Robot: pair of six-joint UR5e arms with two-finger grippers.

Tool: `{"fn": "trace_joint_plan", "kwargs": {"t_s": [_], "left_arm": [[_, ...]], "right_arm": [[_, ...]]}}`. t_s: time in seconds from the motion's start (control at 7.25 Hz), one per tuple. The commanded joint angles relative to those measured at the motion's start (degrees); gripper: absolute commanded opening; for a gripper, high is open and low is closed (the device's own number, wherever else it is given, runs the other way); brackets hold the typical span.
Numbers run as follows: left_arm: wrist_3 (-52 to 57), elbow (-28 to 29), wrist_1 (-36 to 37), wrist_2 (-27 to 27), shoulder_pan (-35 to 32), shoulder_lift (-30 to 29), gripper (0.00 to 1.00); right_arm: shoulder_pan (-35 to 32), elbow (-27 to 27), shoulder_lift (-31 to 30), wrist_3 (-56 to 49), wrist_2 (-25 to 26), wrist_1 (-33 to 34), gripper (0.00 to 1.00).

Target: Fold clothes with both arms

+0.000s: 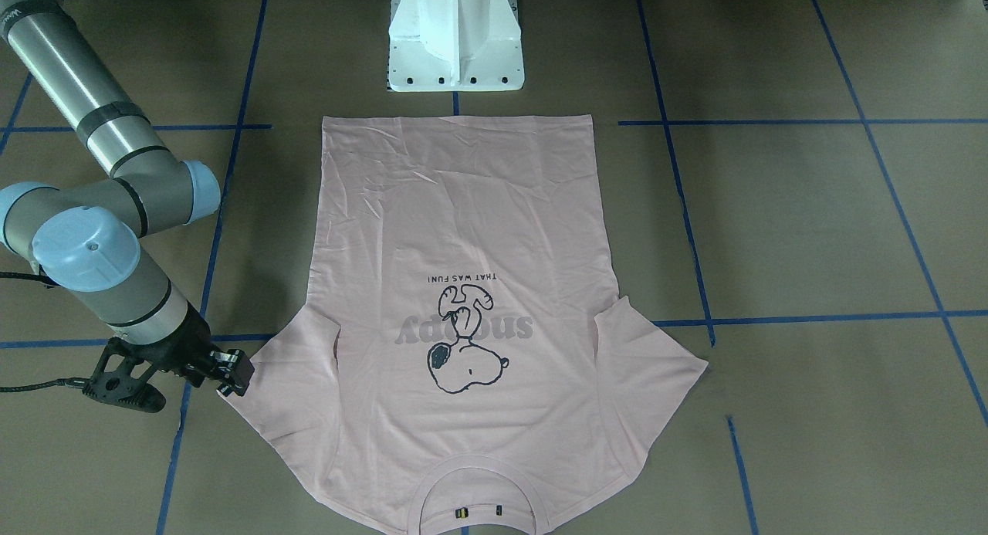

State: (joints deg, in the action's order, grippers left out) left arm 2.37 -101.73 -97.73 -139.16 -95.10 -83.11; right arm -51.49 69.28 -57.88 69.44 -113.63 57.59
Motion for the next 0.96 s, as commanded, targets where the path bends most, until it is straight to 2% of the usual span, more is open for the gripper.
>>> {"fn": "trace_joint_plan", "kwargs": {"t_s": [0.0,0.41,0.55,0.69,0.83], "left_arm": [[0.0,-0.05,0.0,-0.41,0.0,0.05,1.0],[0.0,-0.05,0.0,-0.41,-0.09,0.05,1.0],[0.0,-0.22,0.0,-0.41,-0.09,-0.04,1.0],[0.0,-0.4,0.0,-0.41,-0.09,0.05,1.0],[-0.09,-0.4,0.0,-0.41,-0.09,0.05,1.0]], "right_arm": [[0.42,-1.24,1.18,0.25,2.09,-0.02,0.63],[0.86,-2.39,1.45,0.34,3.51,-0.02,0.62],[1.03,-2.39,1.45,0.34,3.51,-0.02,0.59],[1.12,-2.39,1.45,0.43,3.51,-0.11,0.43],[1.04,-2.39,1.28,0.43,3.51,-0.11,0.32]]}}
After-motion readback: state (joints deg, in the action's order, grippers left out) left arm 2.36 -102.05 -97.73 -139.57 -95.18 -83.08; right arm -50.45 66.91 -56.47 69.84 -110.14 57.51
